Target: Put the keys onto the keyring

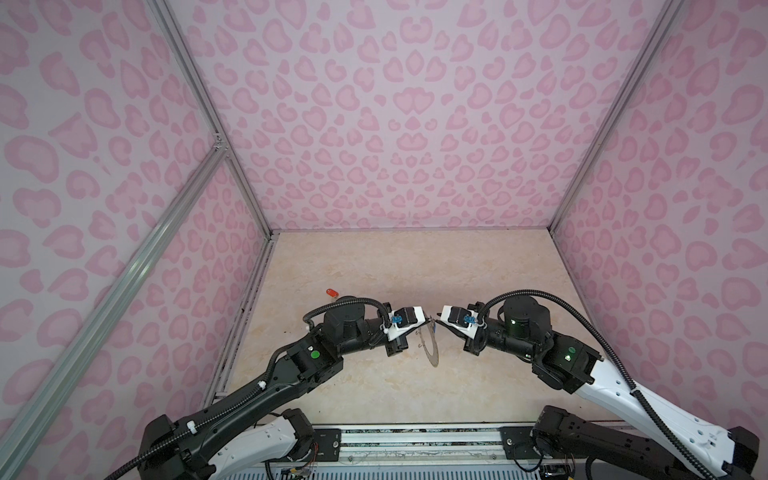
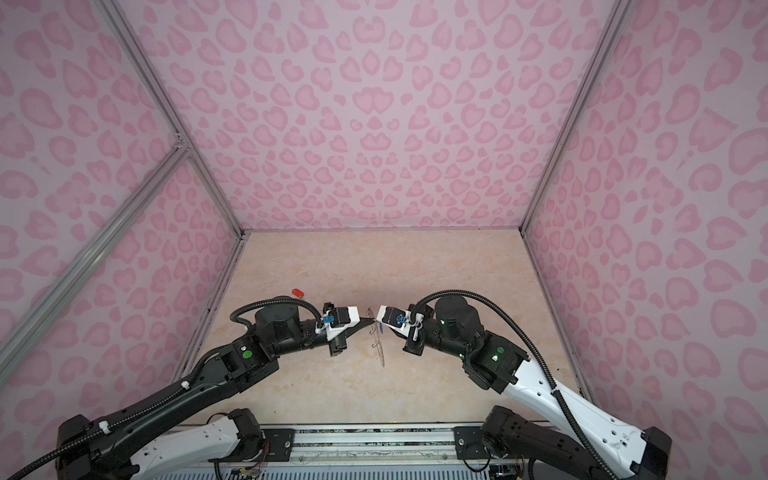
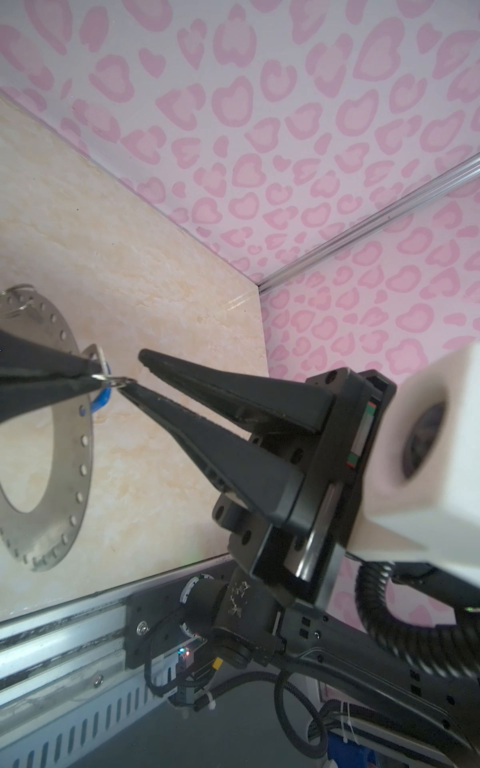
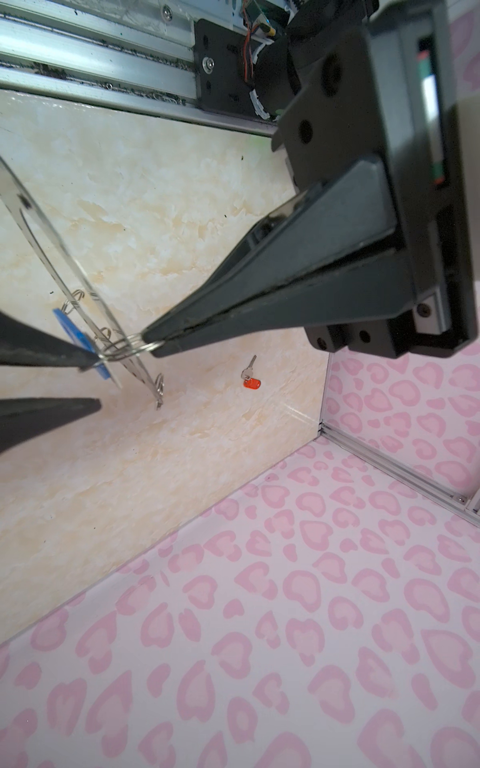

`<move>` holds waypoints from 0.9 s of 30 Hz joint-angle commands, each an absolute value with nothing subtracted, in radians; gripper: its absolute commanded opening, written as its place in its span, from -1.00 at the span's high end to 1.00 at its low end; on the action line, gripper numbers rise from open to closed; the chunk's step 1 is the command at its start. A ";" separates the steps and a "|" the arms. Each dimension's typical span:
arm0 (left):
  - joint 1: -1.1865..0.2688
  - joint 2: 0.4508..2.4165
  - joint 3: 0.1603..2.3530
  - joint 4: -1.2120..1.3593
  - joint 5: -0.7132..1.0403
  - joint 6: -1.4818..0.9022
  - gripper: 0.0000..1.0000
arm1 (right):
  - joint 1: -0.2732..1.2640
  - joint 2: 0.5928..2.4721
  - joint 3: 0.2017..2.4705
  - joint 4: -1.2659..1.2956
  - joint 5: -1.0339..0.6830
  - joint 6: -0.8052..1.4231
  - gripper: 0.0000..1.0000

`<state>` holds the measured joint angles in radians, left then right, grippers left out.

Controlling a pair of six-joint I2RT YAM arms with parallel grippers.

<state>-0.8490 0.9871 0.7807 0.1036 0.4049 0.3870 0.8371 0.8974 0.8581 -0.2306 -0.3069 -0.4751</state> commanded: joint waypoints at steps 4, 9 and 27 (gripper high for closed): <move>-0.847 0.986 0.781 0.170 0.407 0.374 0.94 | 0.838 0.910 0.864 -0.236 -0.322 -0.479 0.85; -0.844 0.998 0.781 0.184 0.400 0.360 0.94 | 0.838 0.917 0.867 -0.263 -0.314 -0.477 1.00; -0.827 0.997 0.717 0.367 0.365 0.256 0.93 | 0.876 0.921 0.851 -0.259 -0.265 -0.437 1.00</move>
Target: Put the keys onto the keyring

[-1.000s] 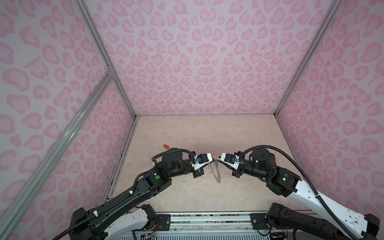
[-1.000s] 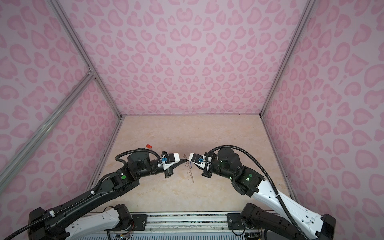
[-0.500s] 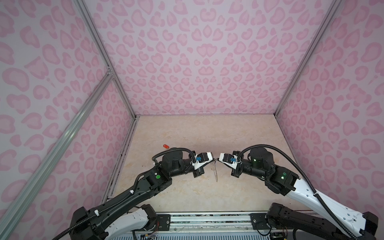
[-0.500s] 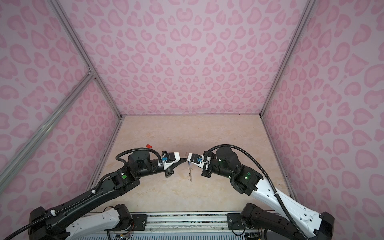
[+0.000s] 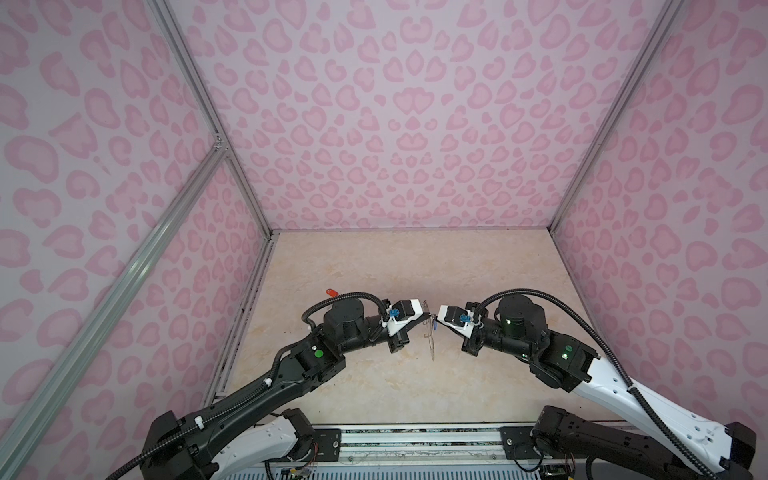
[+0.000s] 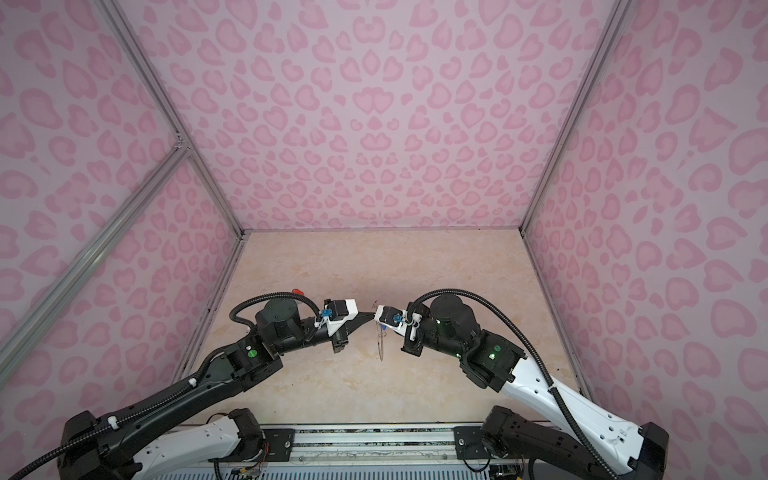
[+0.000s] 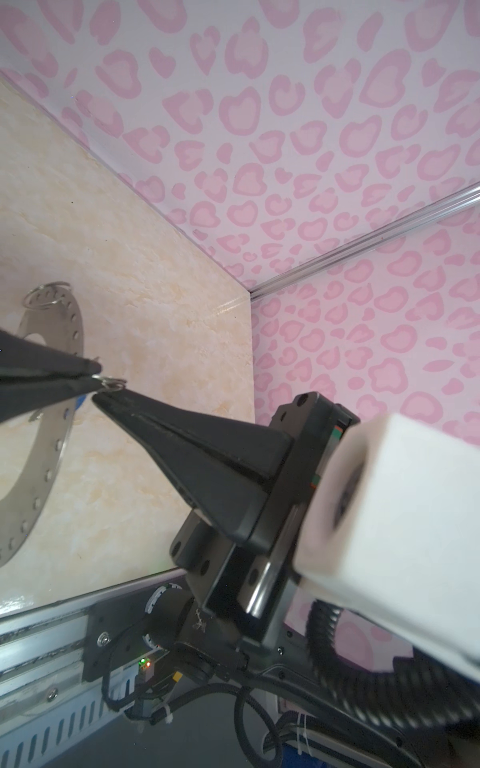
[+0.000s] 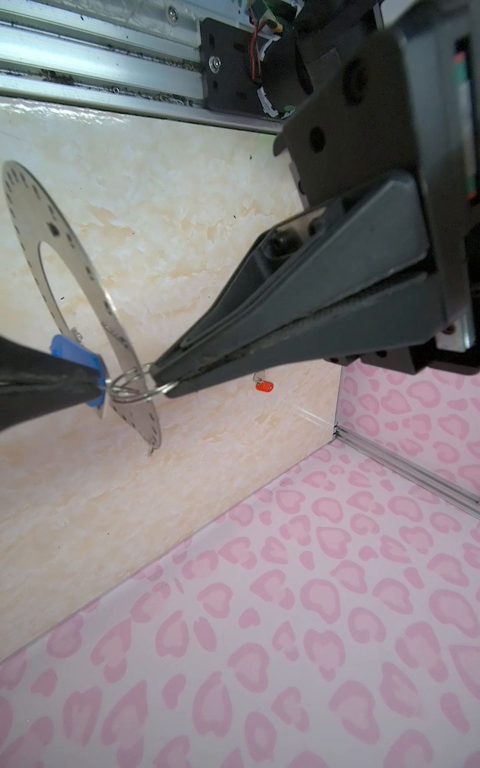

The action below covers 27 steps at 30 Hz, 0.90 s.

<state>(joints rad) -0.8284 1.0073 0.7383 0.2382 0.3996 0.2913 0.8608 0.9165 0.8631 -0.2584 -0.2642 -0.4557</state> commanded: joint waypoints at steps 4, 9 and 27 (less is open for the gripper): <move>-0.826 0.997 0.683 0.437 0.350 0.213 0.93 | 0.904 0.944 0.850 -0.236 -0.262 -0.424 1.00; -0.827 0.994 0.647 0.505 0.331 0.186 0.94 | 0.919 0.967 0.857 -0.207 -0.257 -0.412 1.00; -0.815 0.969 0.638 0.479 0.493 0.240 0.93 | 0.821 0.862 0.896 -0.303 -0.351 -0.372 0.52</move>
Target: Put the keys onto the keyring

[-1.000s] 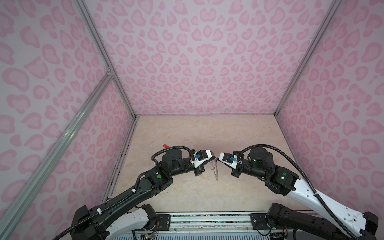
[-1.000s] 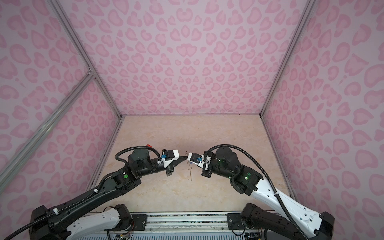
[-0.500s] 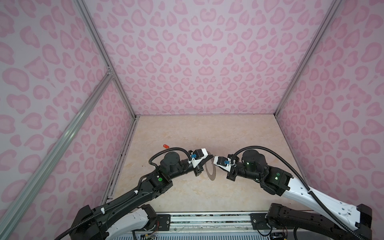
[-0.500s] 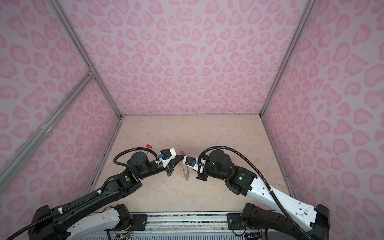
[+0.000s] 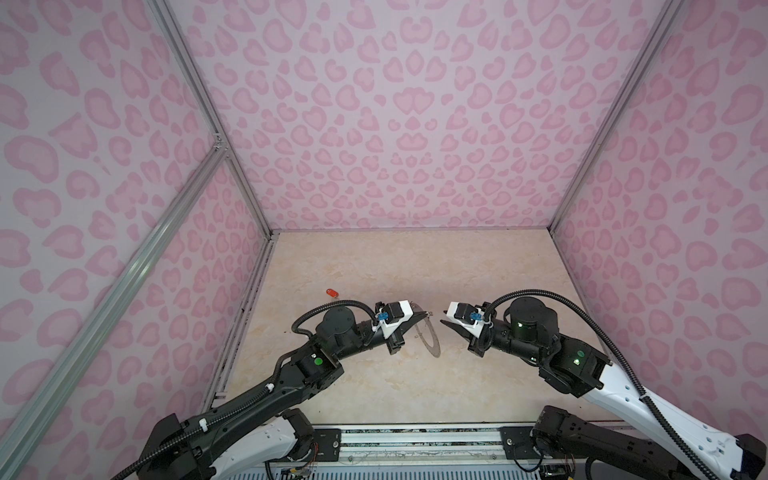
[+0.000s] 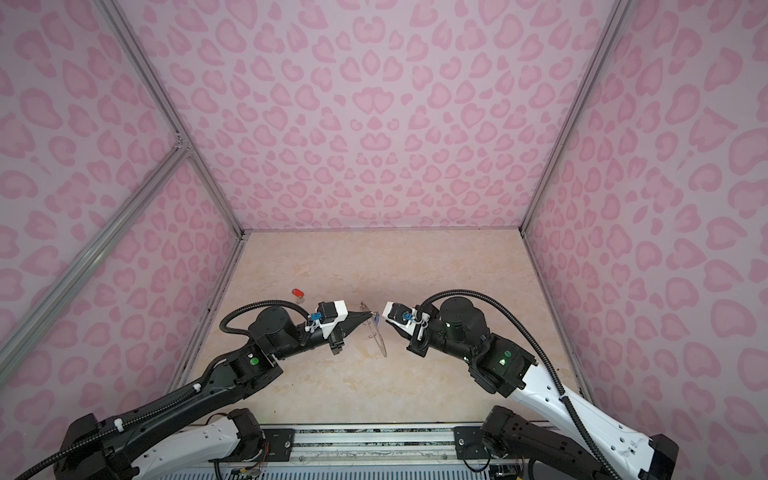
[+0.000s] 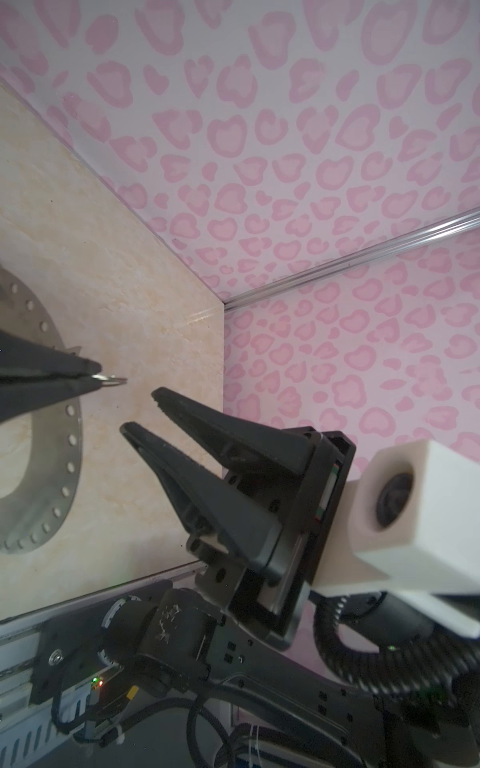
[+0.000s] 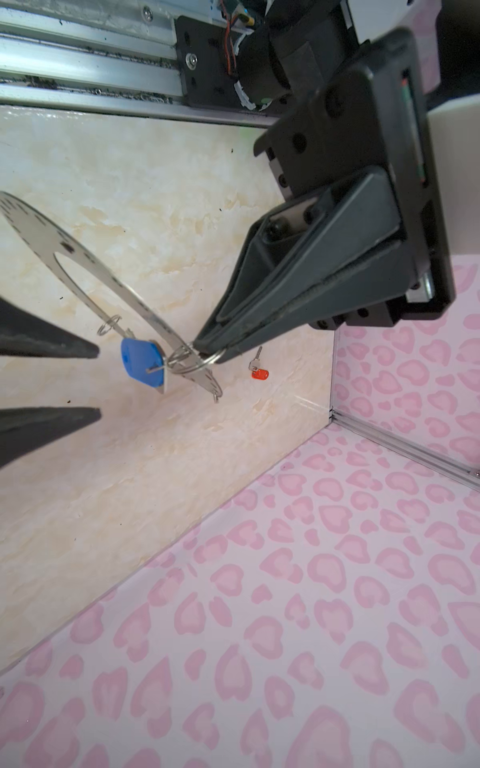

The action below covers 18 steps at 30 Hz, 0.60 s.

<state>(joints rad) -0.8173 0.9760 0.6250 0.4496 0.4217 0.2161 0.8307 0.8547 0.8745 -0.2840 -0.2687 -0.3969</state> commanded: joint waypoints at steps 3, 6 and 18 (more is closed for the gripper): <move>-0.814 0.972 0.645 0.460 0.532 0.252 0.94 | 0.818 0.877 0.919 -0.330 -0.396 -0.371 0.51; -0.813 0.971 0.648 0.448 0.546 0.258 0.94 | 0.817 0.880 0.931 -0.337 -0.424 -0.362 0.51; -0.810 0.968 0.655 0.433 0.568 0.264 0.94 | 0.796 0.931 0.932 -0.330 -0.487 -0.357 0.54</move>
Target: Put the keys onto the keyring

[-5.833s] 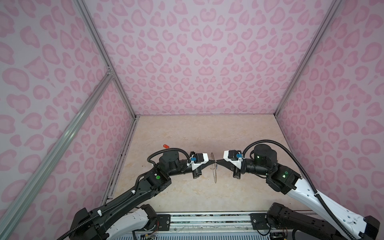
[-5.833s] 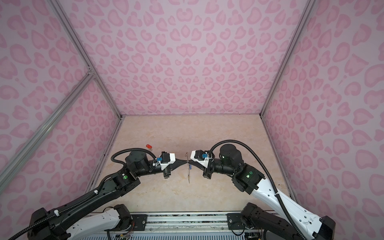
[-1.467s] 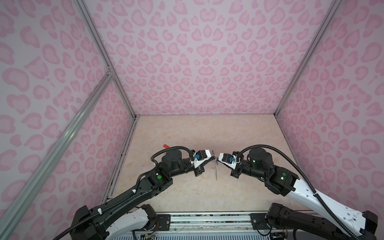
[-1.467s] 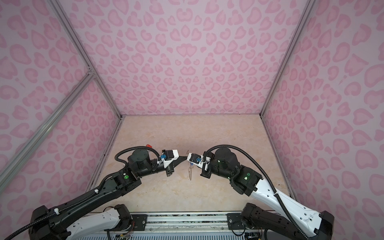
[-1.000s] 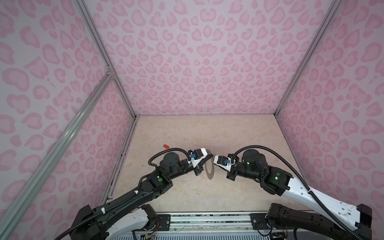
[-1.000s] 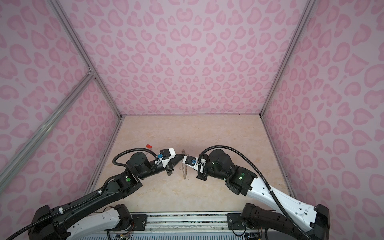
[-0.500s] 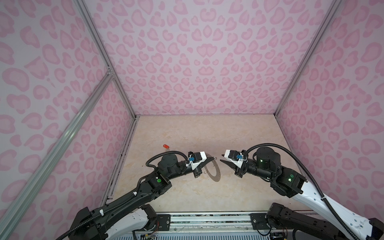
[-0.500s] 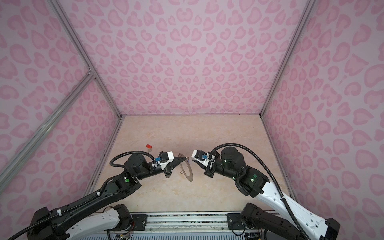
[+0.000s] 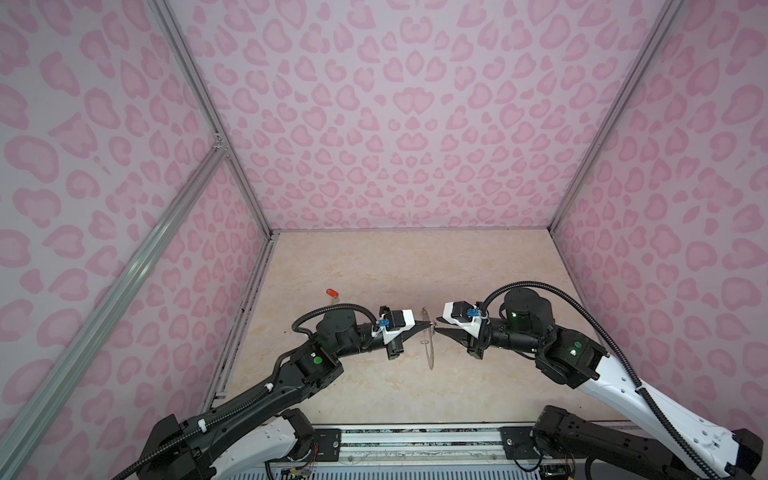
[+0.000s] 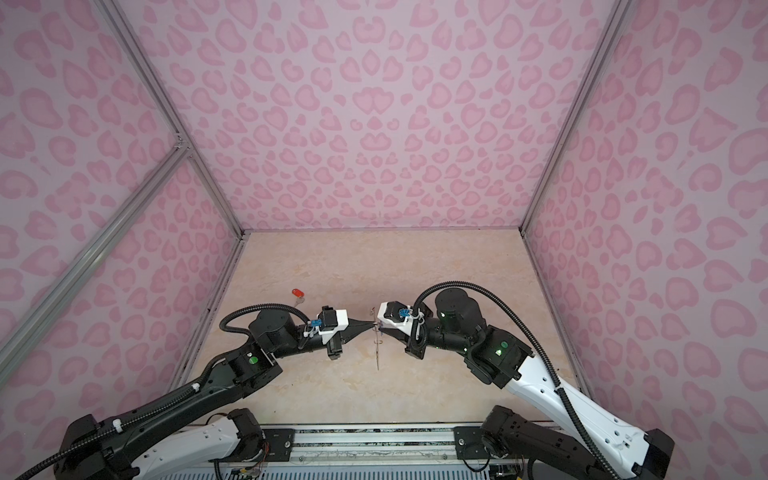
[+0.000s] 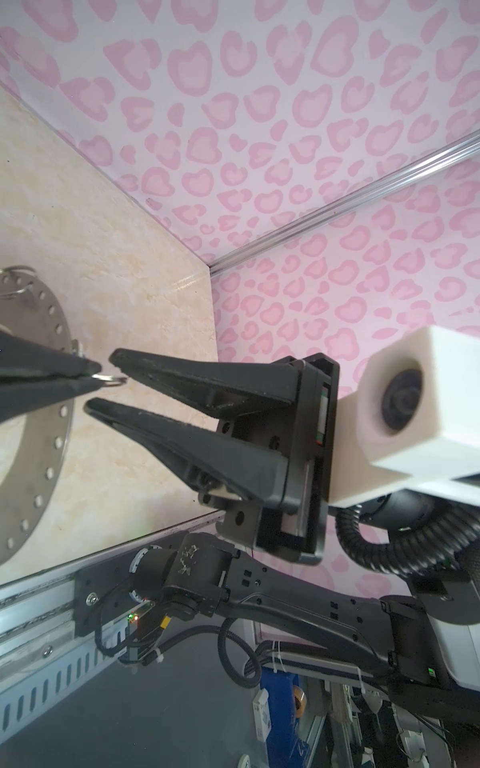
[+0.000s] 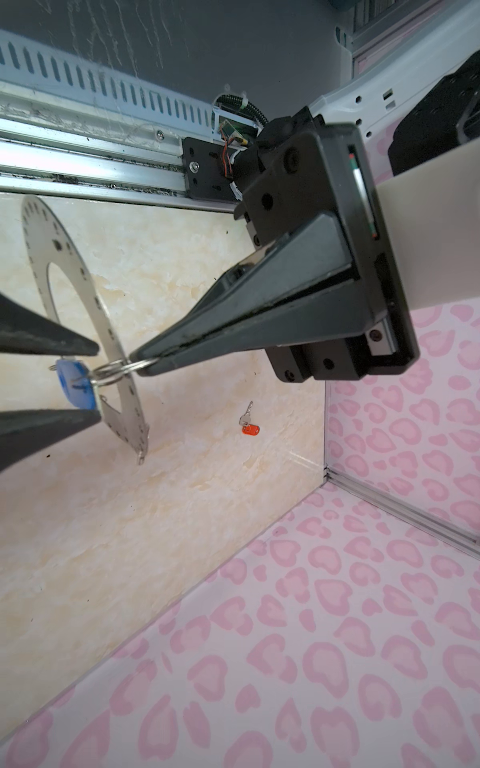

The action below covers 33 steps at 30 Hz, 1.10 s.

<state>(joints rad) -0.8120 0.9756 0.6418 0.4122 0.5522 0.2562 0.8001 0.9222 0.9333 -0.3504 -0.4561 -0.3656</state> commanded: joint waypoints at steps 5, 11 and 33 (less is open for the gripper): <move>-0.810 0.965 0.657 0.422 0.571 0.267 0.93 | 0.793 0.945 0.929 -0.318 -0.509 -0.359 0.59; -0.809 0.962 0.660 0.406 0.574 0.274 0.93 | 0.793 0.946 0.929 -0.316 -0.518 -0.364 0.59; -0.807 0.963 0.673 0.368 0.582 0.301 0.93 | 0.781 0.948 0.928 -0.325 -0.579 -0.356 0.69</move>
